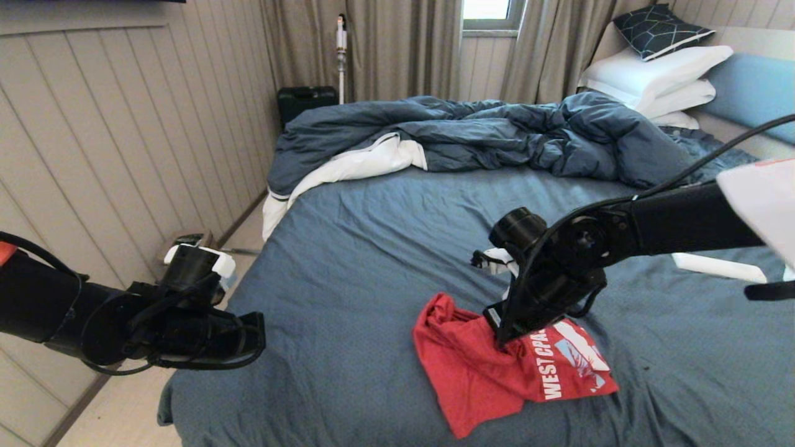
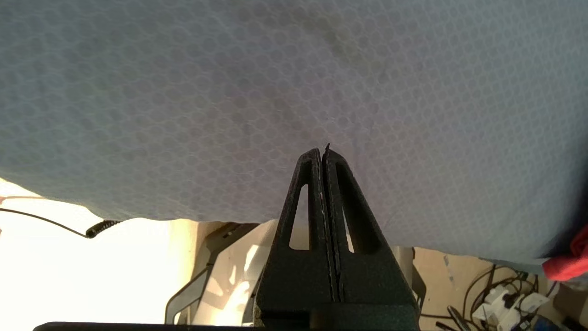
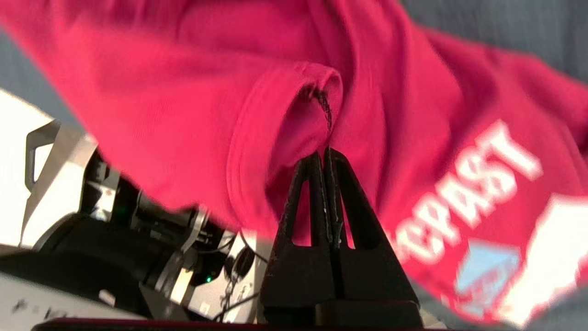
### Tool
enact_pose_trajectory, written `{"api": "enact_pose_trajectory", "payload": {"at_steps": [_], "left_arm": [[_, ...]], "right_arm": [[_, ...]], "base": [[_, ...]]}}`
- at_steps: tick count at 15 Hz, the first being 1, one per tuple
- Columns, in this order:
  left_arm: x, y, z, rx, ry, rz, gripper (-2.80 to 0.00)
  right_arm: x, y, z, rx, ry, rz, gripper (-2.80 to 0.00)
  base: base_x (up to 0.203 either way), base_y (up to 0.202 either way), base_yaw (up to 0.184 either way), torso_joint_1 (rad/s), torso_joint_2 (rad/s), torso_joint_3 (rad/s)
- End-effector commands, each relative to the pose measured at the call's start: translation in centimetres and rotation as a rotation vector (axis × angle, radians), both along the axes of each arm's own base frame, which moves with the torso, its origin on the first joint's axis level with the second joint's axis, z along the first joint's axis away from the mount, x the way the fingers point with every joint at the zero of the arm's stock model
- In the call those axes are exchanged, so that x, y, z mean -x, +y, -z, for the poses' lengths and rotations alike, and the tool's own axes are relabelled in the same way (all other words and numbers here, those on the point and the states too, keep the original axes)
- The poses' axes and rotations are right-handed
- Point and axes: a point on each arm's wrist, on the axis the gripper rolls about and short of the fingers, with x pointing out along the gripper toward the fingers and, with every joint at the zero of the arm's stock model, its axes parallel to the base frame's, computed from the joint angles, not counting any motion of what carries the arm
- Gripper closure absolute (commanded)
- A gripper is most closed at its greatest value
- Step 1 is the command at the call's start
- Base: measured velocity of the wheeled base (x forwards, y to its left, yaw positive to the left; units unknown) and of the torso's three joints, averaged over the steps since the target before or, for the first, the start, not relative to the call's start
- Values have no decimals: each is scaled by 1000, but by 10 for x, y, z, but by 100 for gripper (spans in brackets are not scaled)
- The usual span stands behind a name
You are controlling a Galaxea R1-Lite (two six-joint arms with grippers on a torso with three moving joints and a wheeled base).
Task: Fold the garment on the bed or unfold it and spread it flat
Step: Fold the red T-shirt
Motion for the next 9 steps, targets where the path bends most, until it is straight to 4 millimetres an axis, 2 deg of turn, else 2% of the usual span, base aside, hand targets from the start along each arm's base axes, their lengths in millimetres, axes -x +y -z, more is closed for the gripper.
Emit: {"api": "enact_pose_trajectory", "payload": {"at_steps": [1, 6, 9], "left_arm": [[0, 0, 1, 1, 5, -1, 0], [3, -5, 2, 0, 9, 16, 0], [3, -5, 2, -2, 8, 16, 0]], "right_arm": [[-14, 14, 18, 11, 26, -4, 0], [-18, 58, 4, -42, -53, -62, 0], [-6, 100, -11, -93, -107, -137, 0]], "base": [[0, 0, 0, 0, 0, 0], [0, 0, 0, 0, 0, 0], [0, 0, 0, 0, 0, 0]]}}
